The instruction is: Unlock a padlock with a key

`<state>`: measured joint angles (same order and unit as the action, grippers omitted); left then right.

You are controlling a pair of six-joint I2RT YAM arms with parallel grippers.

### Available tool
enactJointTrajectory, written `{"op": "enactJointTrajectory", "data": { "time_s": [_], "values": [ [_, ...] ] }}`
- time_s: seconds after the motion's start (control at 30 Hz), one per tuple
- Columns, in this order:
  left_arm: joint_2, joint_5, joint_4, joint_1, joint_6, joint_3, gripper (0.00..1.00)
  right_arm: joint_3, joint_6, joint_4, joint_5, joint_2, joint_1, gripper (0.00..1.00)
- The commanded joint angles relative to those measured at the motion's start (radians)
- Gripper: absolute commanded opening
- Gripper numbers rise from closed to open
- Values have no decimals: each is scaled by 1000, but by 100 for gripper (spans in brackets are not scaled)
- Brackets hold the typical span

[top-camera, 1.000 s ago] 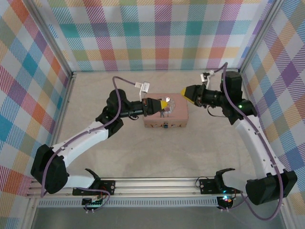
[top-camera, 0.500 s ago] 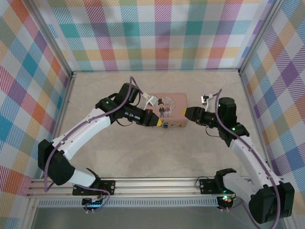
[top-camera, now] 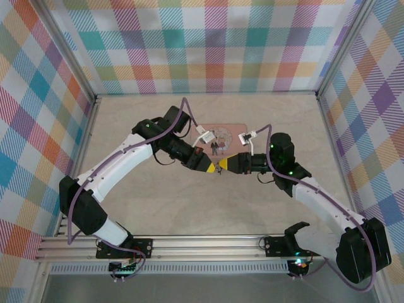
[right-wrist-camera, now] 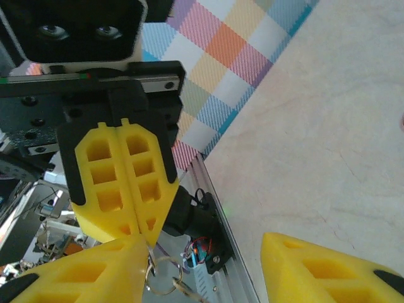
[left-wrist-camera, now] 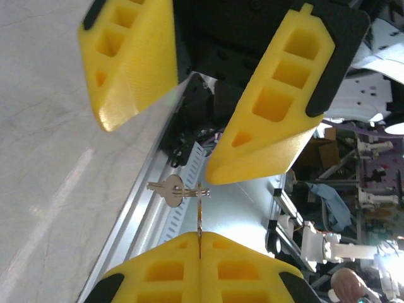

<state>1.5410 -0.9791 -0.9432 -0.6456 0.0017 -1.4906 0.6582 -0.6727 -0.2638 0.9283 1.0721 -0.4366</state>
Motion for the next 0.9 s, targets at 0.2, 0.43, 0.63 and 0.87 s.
{"op": "enactJointTrajectory", "data": {
  "time_s": [0.2,0.43,0.63,0.87],
  "values": [
    [-50,-81,-17,-3,51,4,0,59,5,-68,94,-11,-57,46],
    [-47,-84,-9,-3,47,7,0,88,54,16,113,-16,-70,35],
    [-48,-75,-11,-3,50,8,0,102,85,74,136,-23,-70,34],
    [-47,-81,-14,-3,55,9,0,121,132,149,131,-35,-70,20]
  ]
}}
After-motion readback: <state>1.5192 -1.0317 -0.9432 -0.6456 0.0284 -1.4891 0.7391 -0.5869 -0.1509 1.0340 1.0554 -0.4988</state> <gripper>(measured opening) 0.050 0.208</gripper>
